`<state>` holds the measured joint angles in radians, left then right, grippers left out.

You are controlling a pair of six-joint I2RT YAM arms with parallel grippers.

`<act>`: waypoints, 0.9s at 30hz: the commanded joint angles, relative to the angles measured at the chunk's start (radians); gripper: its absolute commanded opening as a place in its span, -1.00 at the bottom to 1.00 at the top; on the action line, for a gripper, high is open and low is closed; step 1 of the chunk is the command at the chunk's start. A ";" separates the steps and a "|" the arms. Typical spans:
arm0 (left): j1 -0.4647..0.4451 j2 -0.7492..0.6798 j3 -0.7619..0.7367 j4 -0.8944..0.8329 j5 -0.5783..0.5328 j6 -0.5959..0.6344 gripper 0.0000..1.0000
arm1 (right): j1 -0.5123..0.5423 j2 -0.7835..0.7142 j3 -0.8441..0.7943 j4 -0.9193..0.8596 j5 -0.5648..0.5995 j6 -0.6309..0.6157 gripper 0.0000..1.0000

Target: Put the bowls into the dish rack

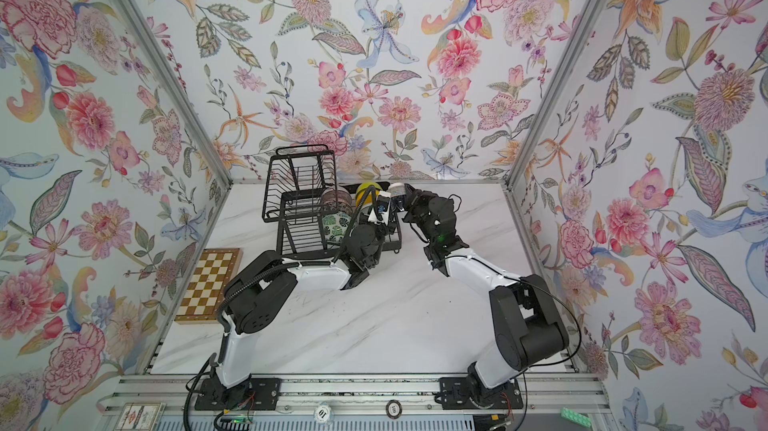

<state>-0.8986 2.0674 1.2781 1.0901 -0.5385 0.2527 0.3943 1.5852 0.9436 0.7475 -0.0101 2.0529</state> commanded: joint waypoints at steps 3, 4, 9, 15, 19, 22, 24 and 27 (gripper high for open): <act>-0.027 -0.138 -0.042 -0.012 -0.011 -0.125 0.46 | -0.008 0.019 0.057 0.205 0.011 -0.087 -1.00; -0.026 -0.161 -0.051 -0.052 -0.016 -0.150 0.61 | -0.009 0.027 0.053 0.227 0.012 -0.088 -1.00; -0.026 -0.295 -0.140 -0.258 -0.004 -0.321 0.97 | -0.015 0.072 0.043 0.296 0.000 -0.120 -1.00; 0.010 -0.480 -0.262 -0.510 0.113 -0.539 0.98 | 0.014 0.137 0.027 0.328 -0.003 -0.142 -1.00; 0.066 -0.584 -0.340 -0.637 0.227 -0.671 0.98 | 0.041 0.181 0.030 0.350 -0.001 -0.164 -1.00; 0.093 -0.642 -0.422 -0.642 0.285 -0.728 0.98 | 0.067 0.205 0.027 0.352 0.015 -0.171 -1.00; 0.095 -0.674 -0.473 -0.630 0.300 -0.733 0.98 | 0.083 0.220 0.020 0.363 0.034 -0.171 -1.00; 0.103 -0.705 -0.537 -0.612 0.312 -0.748 0.98 | 0.106 0.254 0.021 0.370 0.040 -0.166 -1.00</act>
<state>-0.8013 1.3937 0.7856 0.5003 -0.2829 -0.4377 0.4847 1.8236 0.9482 1.0103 0.0093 1.9034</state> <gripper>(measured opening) 0.989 0.084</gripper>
